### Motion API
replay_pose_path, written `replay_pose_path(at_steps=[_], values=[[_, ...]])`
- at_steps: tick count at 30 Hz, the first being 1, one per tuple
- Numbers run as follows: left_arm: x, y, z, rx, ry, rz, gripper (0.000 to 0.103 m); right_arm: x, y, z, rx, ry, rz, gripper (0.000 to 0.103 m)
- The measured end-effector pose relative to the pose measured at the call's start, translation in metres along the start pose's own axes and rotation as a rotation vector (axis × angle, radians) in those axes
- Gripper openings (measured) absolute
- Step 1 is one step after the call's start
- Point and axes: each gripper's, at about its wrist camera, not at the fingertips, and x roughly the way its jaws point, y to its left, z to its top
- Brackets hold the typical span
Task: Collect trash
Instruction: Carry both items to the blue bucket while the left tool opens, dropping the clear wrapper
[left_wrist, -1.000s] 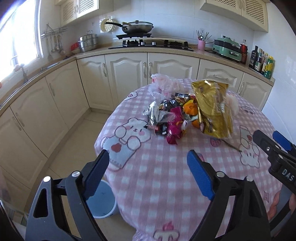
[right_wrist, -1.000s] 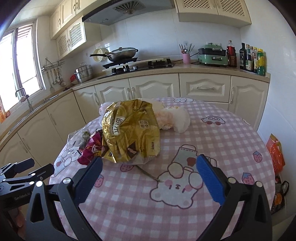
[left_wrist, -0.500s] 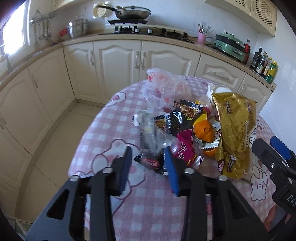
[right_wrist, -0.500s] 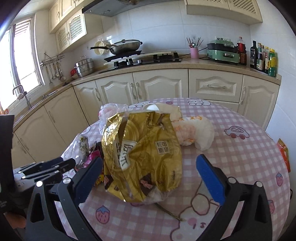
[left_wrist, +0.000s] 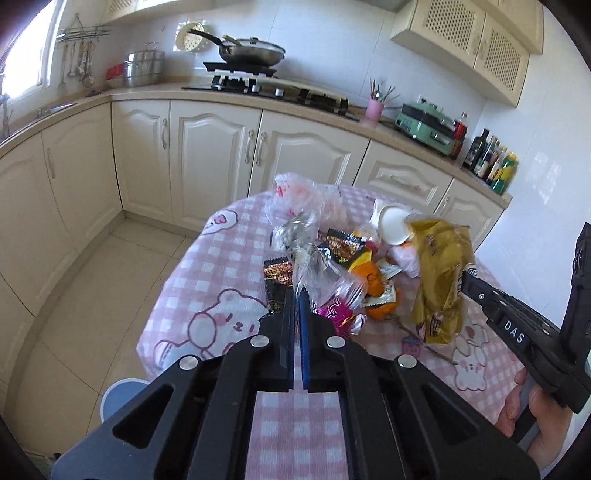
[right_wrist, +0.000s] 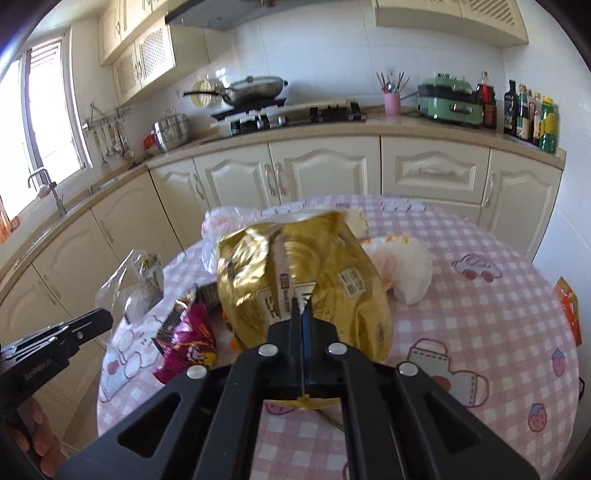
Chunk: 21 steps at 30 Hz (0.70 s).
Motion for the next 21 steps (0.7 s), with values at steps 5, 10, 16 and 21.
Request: replay_pose_path(at_steps=[5, 10, 16, 21], values=[[-0.045, 0.012, -0.002, -0.024, -0.069, 0.008, 0.001, -0.043, 0.022, 0.011, -0.019, -0.093, 0.057, 0.001], [-0.086, 0.038, -0.017, -0.049, -0.102, 0.087, 0.001, -0.064, 0.071, 0.007, -0.081, -0.098, 0.174, 0.001], [-0.117, 0.107, -0.056, -0.144, -0.066, 0.209, 0.001, -0.051, 0.165, -0.027, -0.192, 0.008, 0.355, 0.001], [-0.118, 0.169, -0.091, -0.248, 0.001, 0.295, 0.001, -0.016, 0.248, -0.073, -0.296, 0.14, 0.453, 0.001]])
